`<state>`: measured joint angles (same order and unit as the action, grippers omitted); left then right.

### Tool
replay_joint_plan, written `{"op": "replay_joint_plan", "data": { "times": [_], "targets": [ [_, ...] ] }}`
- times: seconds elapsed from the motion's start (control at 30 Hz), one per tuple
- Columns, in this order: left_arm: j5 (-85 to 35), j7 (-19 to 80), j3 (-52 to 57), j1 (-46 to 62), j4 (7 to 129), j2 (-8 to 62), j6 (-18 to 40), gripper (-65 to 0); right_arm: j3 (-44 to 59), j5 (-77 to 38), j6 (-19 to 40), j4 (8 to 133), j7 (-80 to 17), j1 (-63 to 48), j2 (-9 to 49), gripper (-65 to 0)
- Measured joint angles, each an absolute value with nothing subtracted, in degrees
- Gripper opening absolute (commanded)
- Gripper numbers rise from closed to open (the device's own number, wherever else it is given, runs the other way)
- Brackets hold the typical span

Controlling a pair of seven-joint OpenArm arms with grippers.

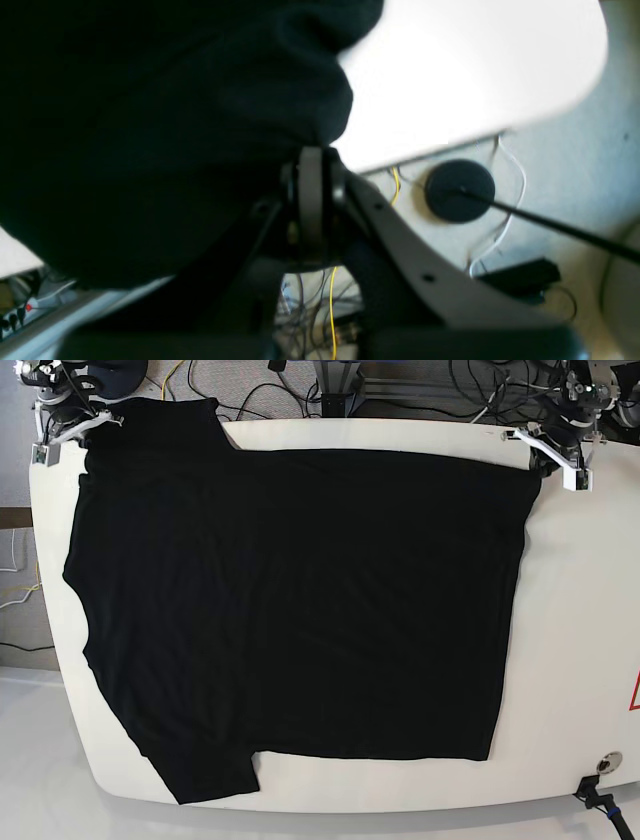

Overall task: Fold the T-shirt properly
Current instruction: 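Pull the held shoulder corners apart to straighten the shirt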

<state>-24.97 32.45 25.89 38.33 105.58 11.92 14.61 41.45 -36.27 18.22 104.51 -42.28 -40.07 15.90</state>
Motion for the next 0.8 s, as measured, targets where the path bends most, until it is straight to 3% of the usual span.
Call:
{"op": "replay_joint_plan", "data": {
  "times": [0.37, 0.57, 0.8],
  "targets": [
    [-27.35, 32.97, 28.08, 44.14, 110.04, 11.81, 14.66, -65.0, 43.13, -38.85, 18.52, 109.25, -42.57, -45.82, 15.86, -65.0],
    [-26.85, 33.63, 28.77, 40.34, 109.75, 11.79, 15.00, -65.0, 42.94, -38.83, 21.50, 111.39, -40.95, -43.70, 15.88, -65.0],
    [-27.05, 33.78, 29.74, 34.81, 110.32, 11.81, 15.00, -65.0, 42.92, -37.69, 20.47, 113.84, -41.43, -39.05, 16.01, -65.0]
  ]
}}
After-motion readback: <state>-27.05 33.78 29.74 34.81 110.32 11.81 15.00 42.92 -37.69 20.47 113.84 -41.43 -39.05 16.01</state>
